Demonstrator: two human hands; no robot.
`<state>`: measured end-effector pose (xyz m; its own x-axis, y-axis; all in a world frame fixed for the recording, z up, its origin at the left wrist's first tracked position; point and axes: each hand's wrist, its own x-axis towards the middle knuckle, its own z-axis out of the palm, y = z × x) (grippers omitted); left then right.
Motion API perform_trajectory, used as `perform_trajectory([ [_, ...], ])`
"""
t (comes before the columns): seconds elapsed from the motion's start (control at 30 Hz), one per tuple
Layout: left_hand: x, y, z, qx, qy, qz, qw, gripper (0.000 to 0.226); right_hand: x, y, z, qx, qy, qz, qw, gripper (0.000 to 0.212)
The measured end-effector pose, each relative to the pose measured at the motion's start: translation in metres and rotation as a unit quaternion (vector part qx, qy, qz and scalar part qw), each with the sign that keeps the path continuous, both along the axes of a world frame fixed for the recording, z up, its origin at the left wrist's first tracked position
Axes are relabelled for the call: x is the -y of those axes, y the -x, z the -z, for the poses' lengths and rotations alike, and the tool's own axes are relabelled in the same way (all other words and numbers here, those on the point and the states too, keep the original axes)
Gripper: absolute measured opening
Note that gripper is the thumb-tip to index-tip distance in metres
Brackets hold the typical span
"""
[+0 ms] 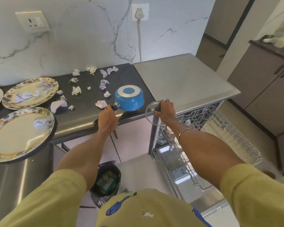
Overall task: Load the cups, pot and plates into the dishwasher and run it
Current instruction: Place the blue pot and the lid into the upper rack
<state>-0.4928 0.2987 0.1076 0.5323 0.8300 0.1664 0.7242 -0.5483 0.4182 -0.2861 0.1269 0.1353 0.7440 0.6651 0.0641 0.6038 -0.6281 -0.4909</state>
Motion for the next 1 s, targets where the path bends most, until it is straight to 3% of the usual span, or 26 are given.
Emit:
perform_trajectory([
  [0.27, 0.109, 0.004, 0.015, -0.007, 0.014, -0.024, 1.0, 0.014, 0.1, -0.004, 0.015, -0.009, 0.023, -0.024, 0.999, 0.045],
  [0.5, 0.193, 0.009, 0.023, 0.018, 0.048, -0.014, 0.999, 0.014, 0.184, 0.006, 0.035, -0.039, 0.023, 0.013, 0.999, 0.044],
  [0.6, 0.215, 0.006, 0.024, 0.015, 0.042, 0.008, 0.999, 0.013, 0.213, 0.01, 0.044, -0.07, 0.019, 0.037, 0.997, 0.045],
  [1.0, 0.27, 0.012, 0.029, -0.015, 0.021, 0.102, 0.994, 0.017, 0.301, 0.046, 0.059, -0.061, 0.056, 0.103, 0.991, 0.05],
])
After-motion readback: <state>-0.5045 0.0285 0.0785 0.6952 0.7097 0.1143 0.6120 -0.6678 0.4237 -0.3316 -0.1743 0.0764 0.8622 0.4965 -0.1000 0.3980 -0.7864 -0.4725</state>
